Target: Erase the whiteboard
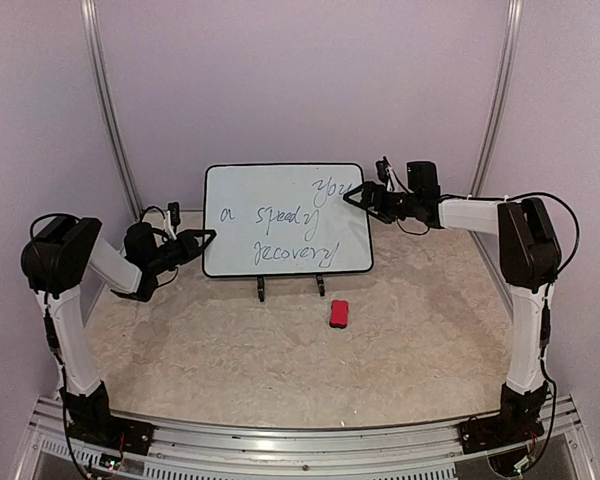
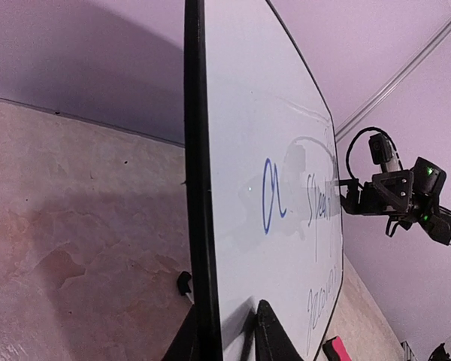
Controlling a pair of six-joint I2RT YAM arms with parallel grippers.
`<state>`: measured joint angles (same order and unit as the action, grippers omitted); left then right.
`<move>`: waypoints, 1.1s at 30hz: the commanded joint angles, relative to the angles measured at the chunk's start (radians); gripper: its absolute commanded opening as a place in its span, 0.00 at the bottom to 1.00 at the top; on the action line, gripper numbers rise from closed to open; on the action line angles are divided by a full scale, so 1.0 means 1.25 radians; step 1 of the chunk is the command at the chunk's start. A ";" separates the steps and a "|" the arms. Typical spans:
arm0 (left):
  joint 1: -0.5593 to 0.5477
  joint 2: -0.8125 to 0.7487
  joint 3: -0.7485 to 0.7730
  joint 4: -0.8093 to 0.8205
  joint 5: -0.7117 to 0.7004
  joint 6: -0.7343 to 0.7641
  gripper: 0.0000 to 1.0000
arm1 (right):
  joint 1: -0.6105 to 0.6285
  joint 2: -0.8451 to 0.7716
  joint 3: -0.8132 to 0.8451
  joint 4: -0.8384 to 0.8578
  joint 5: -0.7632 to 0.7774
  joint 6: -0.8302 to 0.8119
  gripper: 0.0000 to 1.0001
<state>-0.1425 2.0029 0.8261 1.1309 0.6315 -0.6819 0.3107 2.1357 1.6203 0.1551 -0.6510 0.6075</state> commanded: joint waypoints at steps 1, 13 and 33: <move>-0.072 -0.005 0.029 -0.039 0.049 0.090 0.19 | 0.050 -0.008 0.041 0.081 -0.157 0.007 0.99; -0.095 -0.020 0.020 -0.067 0.046 0.134 0.04 | 0.049 -0.015 0.013 0.102 -0.166 0.011 0.99; -0.146 -0.079 -0.061 -0.042 -0.070 0.221 0.00 | 0.047 -0.013 -0.003 0.179 -0.216 0.056 0.99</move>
<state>-0.2432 1.9385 0.7486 1.0527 0.5358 -0.4870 0.2756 2.1357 1.6081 0.2653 -0.6487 0.6182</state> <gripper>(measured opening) 0.162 0.996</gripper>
